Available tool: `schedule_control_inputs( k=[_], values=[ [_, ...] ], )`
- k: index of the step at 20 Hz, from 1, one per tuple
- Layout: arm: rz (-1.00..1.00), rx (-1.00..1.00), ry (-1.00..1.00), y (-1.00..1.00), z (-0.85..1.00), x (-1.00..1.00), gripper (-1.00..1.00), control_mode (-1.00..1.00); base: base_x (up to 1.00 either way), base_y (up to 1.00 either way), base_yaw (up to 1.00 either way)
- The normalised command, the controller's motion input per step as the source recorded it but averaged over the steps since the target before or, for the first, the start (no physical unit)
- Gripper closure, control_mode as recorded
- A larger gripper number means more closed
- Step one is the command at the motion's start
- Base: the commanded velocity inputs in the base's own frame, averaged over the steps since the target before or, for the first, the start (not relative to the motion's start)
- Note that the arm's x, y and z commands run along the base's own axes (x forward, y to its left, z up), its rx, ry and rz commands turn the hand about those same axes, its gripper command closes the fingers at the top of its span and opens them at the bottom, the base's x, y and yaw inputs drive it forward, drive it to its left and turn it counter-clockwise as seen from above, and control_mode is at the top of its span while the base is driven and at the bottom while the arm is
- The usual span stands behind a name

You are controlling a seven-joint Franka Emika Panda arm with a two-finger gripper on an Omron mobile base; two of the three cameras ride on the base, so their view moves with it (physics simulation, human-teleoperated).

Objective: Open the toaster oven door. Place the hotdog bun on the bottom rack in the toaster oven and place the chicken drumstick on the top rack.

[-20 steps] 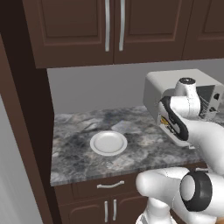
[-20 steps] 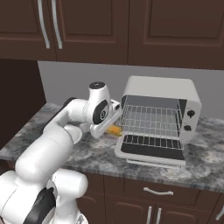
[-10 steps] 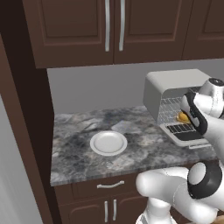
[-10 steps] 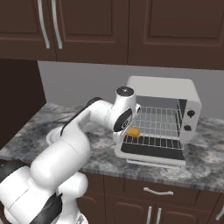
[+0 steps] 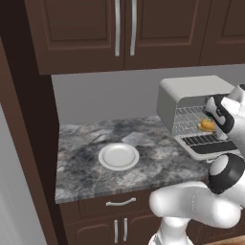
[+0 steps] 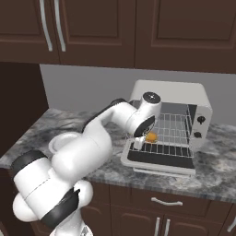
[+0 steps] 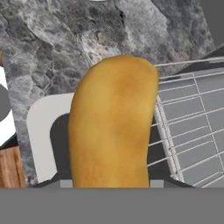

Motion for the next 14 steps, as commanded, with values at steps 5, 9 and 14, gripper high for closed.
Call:
schedule_control_inputs(
  k=[5, 9, 14],
  values=[
    [0.1, 0.0, 0.0, -0.18, -0.05, 0.25, 1.0, -1.0, 0.0, 0.0, 0.0],
    [0.07, 0.01, 0.0, -0.07, -0.21, 0.16, 1.0, -1.0, 0.0, 0.0, 0.0],
    [0.03, 0.01, 0.0, -0.02, -0.26, 0.18, 1.0, -1.0, 0.0, 0.0, 0.0]
  ],
)
